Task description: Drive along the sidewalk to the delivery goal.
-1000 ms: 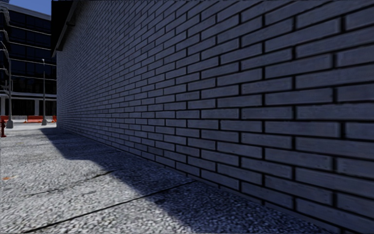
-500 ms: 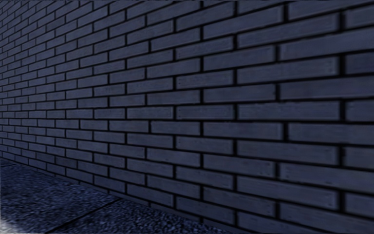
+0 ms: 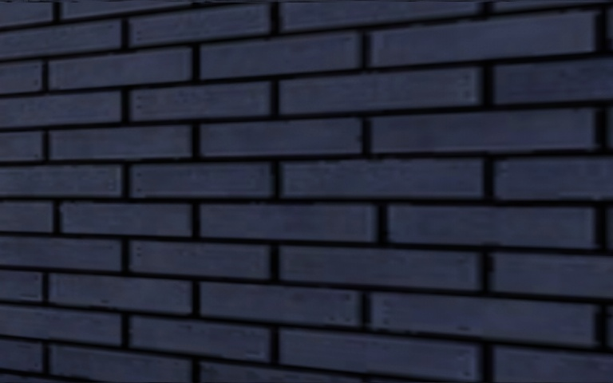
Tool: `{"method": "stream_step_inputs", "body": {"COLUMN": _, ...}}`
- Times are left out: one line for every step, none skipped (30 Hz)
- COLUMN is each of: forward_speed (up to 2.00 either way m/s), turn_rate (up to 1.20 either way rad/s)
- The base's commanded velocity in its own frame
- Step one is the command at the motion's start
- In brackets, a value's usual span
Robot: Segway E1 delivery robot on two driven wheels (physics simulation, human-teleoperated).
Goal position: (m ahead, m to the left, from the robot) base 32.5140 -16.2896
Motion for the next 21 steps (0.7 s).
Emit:
{"method": "stream_step_inputs", "body": {"forward_speed": 0.83, "turn_rate": -0.79}}
{"method": "stream_step_inputs", "body": {"forward_speed": 0.83, "turn_rate": -0.79}}
{"method": "stream_step_inputs", "body": {"forward_speed": 0.83, "turn_rate": -0.79}}
{"method": "stream_step_inputs", "body": {"forward_speed": 0.83, "turn_rate": -0.79}}
{"method": "stream_step_inputs", "body": {"forward_speed": 0.83, "turn_rate": -0.79}}
{"method": "stream_step_inputs", "body": {"forward_speed": 0.83, "turn_rate": -0.79}}
{"method": "stream_step_inputs", "body": {"forward_speed": 0.82, "turn_rate": -0.79}}
{"method": "stream_step_inputs", "body": {"forward_speed": 0.10, "turn_rate": -0.79}}
{"method": "stream_step_inputs", "body": {"forward_speed": 0.00, "turn_rate": -0.78}}
{"method": "stream_step_inputs", "body": {"forward_speed": 0.00, "turn_rate": 0.00}}
{"method": "stream_step_inputs", "body": {"forward_speed": 0.00, "turn_rate": 0.00}}
{"method": "stream_step_inputs", "body": {"forward_speed": 0.00, "turn_rate": -0.08}}
{"method": "stream_step_inputs", "body": {"forward_speed": 0.00, "turn_rate": -0.30}}
{"method": "stream_step_inputs", "body": {"forward_speed": 0.00, "turn_rate": -0.30}}
{"method": "stream_step_inputs", "body": {"forward_speed": 0.00, "turn_rate": 0.00}}
{"method": "stream_step_inputs", "body": {"forward_speed": 0.00, "turn_rate": 0.00}}
{"method": "stream_step_inputs", "body": {"forward_speed": 0.00, "turn_rate": 0.00}}
{"method": "stream_step_inputs", "body": {"forward_speed": 0.00, "turn_rate": 0.00}}
{"method": "stream_step_inputs", "body": {"forward_speed": 0.00, "turn_rate": 0.00}}
{"method": "stream_step_inputs", "body": {"forward_speed": 0.00, "turn_rate": 0.00}}
{"method": "stream_step_inputs", "body": {"forward_speed": 0.00, "turn_rate": 0.00}}
